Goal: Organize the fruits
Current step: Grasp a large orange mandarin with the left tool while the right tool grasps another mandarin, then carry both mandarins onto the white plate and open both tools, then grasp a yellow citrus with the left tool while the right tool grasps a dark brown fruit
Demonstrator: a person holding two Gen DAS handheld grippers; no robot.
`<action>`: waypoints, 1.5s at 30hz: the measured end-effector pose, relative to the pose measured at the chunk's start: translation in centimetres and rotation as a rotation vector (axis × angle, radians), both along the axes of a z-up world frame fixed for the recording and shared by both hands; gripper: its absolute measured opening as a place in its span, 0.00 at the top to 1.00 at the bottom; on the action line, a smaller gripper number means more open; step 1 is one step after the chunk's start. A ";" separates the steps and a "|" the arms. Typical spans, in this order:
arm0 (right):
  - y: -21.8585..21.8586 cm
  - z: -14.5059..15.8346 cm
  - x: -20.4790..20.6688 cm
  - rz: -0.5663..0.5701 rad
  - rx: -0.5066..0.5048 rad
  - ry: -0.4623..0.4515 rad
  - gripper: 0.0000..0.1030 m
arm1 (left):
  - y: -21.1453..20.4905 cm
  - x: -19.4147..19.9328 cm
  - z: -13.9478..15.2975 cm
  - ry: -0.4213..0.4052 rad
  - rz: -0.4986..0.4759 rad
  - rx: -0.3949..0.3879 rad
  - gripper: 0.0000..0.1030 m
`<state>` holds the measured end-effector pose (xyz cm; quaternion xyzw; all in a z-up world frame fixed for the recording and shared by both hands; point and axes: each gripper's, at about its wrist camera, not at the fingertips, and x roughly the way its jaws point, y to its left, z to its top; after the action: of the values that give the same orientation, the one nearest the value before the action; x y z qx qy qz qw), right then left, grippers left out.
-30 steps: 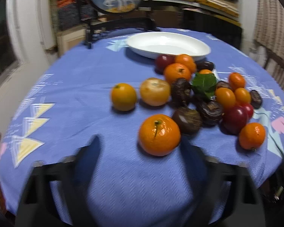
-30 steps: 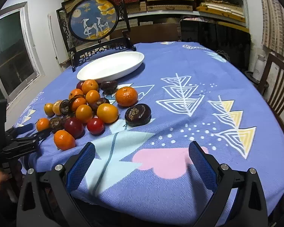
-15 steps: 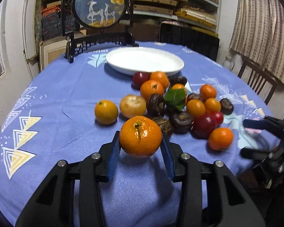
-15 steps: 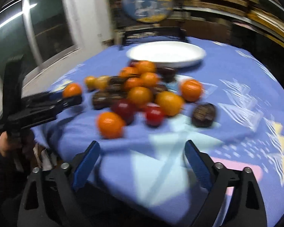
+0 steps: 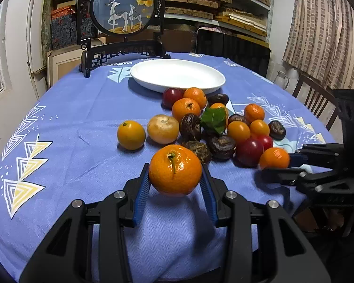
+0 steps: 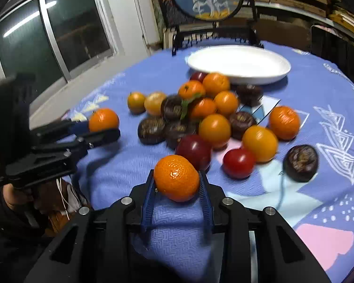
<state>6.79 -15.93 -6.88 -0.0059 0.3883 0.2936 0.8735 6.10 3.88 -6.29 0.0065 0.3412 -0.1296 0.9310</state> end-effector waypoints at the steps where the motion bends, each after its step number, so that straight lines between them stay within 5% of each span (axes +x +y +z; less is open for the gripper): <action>1: -0.4 0.5 -0.2 0.004 0.021 -0.006 0.66 | 0.0 0.1 0.2 -0.003 -0.003 -0.004 0.61; 6: -2.5 4.0 0.5 0.012 0.067 -0.054 0.66 | -0.7 1.9 2.3 -0.020 -0.036 -0.031 0.61; 12: -4.4 6.7 8.3 -0.065 0.077 -0.040 0.66 | -2.3 9.7 4.6 0.021 -0.098 -0.064 0.61; 21: -3.0 3.5 21.3 -0.132 0.026 0.062 0.63 | -4.3 23.0 3.5 0.145 -0.081 -0.029 0.61; 23: -3.2 3.6 21.9 -0.157 0.025 0.045 0.36 | -4.4 24.1 2.9 0.169 -0.067 -0.016 0.58; 24: -3.4 3.9 21.6 -0.174 0.029 0.018 0.34 | -4.3 24.1 3.1 0.164 -0.061 -0.018 0.54; 26: -3.9 4.5 20.7 -0.185 0.029 -0.023 0.34 | -3.8 23.1 3.6 0.128 -0.045 -0.021 0.31; 28: -4.6 4.8 19.6 -0.199 0.037 -0.032 0.34 | -3.1 21.4 4.5 0.082 -0.026 -0.022 0.26; 38: -11.1 2.7 10.5 -0.293 0.142 -0.030 0.34 | 2.0 8.6 3.5 0.051 -0.020 0.064 0.26; 45: -11.5 1.4 7.0 -0.302 0.132 -0.011 0.34 | 3.7 6.7 0.3 0.109 0.023 0.112 0.29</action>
<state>13.81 -27.44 -5.49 0.1082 0.3598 0.1836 0.9084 12.82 7.60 -6.04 0.0475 0.3982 -0.0999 0.9106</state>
